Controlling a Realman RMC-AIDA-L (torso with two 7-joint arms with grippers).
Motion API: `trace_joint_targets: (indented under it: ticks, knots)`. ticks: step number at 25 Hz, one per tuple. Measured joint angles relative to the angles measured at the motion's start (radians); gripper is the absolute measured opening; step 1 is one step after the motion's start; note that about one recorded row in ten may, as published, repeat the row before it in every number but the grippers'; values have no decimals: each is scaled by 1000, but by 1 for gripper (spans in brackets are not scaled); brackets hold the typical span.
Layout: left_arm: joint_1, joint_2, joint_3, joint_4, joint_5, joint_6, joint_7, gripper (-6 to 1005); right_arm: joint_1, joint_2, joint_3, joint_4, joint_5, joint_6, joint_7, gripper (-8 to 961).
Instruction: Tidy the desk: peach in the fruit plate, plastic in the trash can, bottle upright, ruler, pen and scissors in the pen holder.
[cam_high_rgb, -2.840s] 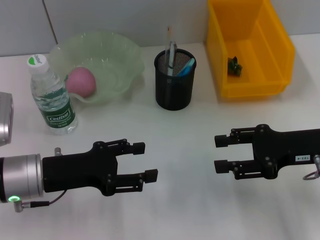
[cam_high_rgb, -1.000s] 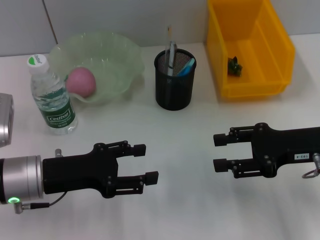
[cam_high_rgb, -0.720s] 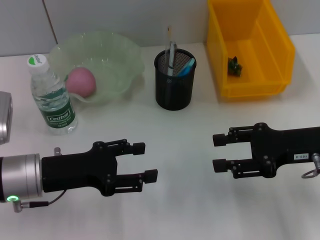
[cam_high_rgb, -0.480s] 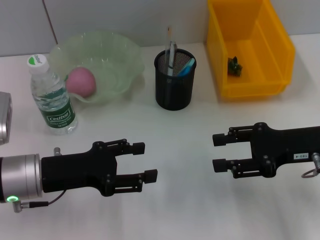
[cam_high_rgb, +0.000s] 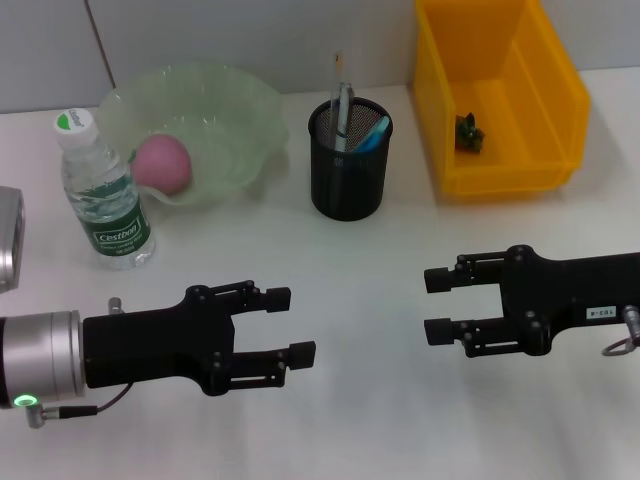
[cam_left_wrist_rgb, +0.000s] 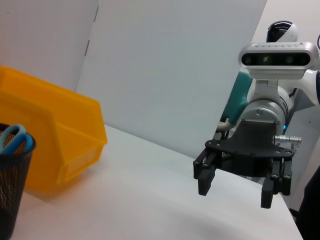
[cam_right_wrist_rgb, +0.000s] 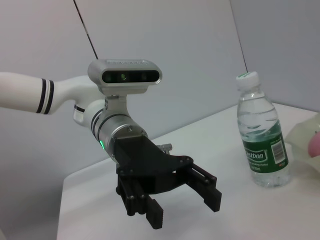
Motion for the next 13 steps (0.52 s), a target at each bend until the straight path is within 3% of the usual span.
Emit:
trace_joint_targets:
  ticks: [13]
  knots:
    - [9, 0, 0, 0, 0, 2, -3, 783, 6, -3, -1, 6, -2, -4, 0, 672]
